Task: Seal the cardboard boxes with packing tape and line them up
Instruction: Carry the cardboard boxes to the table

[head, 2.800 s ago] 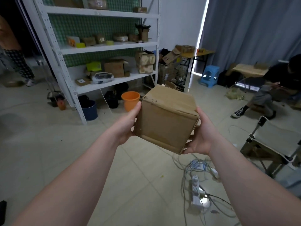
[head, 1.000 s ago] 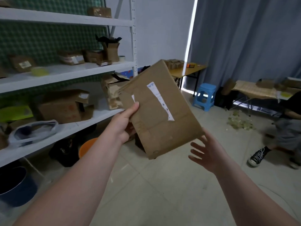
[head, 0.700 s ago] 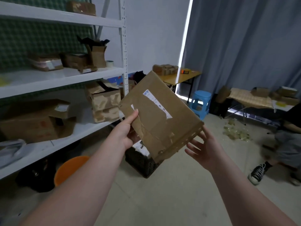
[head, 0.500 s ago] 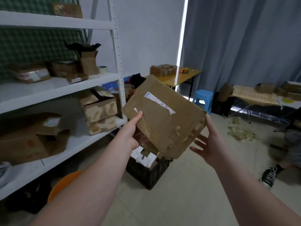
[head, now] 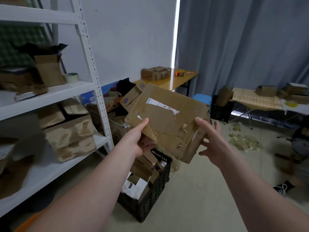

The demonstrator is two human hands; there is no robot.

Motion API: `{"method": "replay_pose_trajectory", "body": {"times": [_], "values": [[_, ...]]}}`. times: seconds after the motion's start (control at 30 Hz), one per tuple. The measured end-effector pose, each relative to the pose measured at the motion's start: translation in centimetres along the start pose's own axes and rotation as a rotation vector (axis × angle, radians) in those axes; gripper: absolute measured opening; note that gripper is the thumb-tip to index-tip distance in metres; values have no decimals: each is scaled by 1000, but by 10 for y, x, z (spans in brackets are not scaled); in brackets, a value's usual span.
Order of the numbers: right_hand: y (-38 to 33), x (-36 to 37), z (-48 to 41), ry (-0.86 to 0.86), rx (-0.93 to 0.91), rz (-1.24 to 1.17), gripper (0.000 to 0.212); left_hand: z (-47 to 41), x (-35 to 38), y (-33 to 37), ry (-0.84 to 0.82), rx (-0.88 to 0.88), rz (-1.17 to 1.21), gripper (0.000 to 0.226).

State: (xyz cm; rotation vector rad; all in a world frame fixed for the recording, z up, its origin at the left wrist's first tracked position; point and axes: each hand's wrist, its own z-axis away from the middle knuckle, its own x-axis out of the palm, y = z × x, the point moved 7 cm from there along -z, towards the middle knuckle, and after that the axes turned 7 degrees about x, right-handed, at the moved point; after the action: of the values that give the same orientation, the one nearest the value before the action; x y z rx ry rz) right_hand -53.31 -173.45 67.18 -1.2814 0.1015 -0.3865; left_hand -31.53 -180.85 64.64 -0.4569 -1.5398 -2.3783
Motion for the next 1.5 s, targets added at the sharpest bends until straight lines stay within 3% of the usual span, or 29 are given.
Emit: {"method": "replay_pose_trajectory", "body": {"times": [0.17, 0.3, 0.43, 0.6, 0.77, 0.93, 1.1, 1.33, 1.5], "values": [[-39, -39, -106, -21, -23, 25, 144, -84, 88, 6, -31, 13, -5, 31], [-83, -81, -189, 36, -43, -30, 130, -144, 161, 15, -65, -31, -48, 30], [-114, -114, -253, 109, -42, -72, 110, -193, 200, 23, -16, -90, -64, 59], [-127, -157, -312, 165, 22, -83, 90, -259, 232, 42, 94, 10, -115, 88], [-131, -185, -366, 160, 120, -61, 63, -337, 266, 45, 5, 7, -192, 96], [-137, -206, -442, 124, 195, -34, 35, -423, 313, 33, -258, -113, -213, 91], [-151, -229, -551, 143, 265, -59, 34, -523, 362, 35, -340, -155, -288, 94], [-201, -257, -705, 134, 320, -59, 36, -658, 442, 67, -295, -149, -339, 86], [-224, -286, -787, 116, 341, -40, 66, -723, 497, 73, -239, -158, -313, 71]]}}
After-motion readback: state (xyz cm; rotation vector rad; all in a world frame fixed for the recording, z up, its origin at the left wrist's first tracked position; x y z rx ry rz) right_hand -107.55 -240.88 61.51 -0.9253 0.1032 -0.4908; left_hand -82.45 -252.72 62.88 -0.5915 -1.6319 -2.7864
